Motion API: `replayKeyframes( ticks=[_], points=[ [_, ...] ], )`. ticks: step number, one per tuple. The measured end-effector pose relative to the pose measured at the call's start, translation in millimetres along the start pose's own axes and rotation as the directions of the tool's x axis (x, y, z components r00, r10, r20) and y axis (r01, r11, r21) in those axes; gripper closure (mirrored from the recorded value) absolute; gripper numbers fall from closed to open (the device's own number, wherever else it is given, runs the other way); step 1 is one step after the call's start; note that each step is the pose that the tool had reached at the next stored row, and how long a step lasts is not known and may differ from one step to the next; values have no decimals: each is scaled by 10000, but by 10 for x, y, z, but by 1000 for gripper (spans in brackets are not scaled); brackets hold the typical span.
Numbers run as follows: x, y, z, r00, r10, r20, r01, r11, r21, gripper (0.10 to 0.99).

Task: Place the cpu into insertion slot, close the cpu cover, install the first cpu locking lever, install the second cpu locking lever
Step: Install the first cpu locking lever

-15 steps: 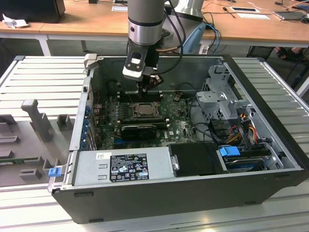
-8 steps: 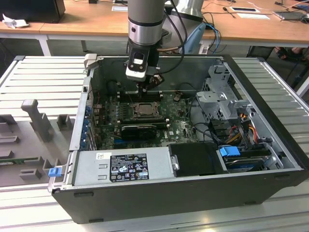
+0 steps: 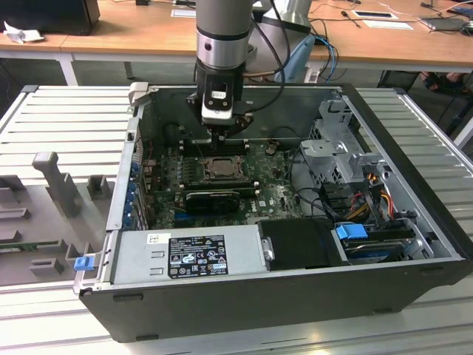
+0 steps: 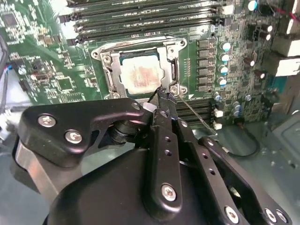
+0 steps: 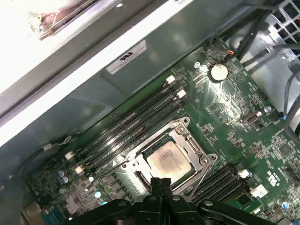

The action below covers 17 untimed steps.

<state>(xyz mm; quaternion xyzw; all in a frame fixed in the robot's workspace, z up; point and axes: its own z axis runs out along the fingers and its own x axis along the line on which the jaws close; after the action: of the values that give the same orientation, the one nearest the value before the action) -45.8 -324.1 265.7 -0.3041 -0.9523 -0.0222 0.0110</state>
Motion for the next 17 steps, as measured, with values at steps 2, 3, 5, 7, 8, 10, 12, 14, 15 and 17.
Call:
replayKeyframes(
  ticks=[2, 3, 5, 7, 8, 10, 12, 14, 15, 17],
  points=[
    [0, 0, 2, 9989, -470, -17, 470, 9989, 16, 980],
    [0, 0, 2, 9978, -669, -24, 669, 9978, 22, 980],
    [1, -1, 4, 9938, -1112, -42, 1112, 9938, 35, 980],
    [2, -3, 15, 9871, -1601, -61, 1601, 9871, 50, 980],
    [3, -4, 20, 9842, -1770, -69, 1771, 9842, 55, 980],
    [3, -4, 31, 9737, -2275, -90, 2275, 9737, 70, 980],
    [2, -5, 35, 9624, -2714, -110, 2715, 9624, 84, 980],
    [2, -5, 35, 9548, -2969, -119, 2971, 9548, 87, 980],
    [3, -5, 36, 9520, -3059, -121, 3060, 9520, 87, 980],
    [11, -12, 37, 9467, -3220, -126, 3221, 9467, 88, 980]
  ],
)
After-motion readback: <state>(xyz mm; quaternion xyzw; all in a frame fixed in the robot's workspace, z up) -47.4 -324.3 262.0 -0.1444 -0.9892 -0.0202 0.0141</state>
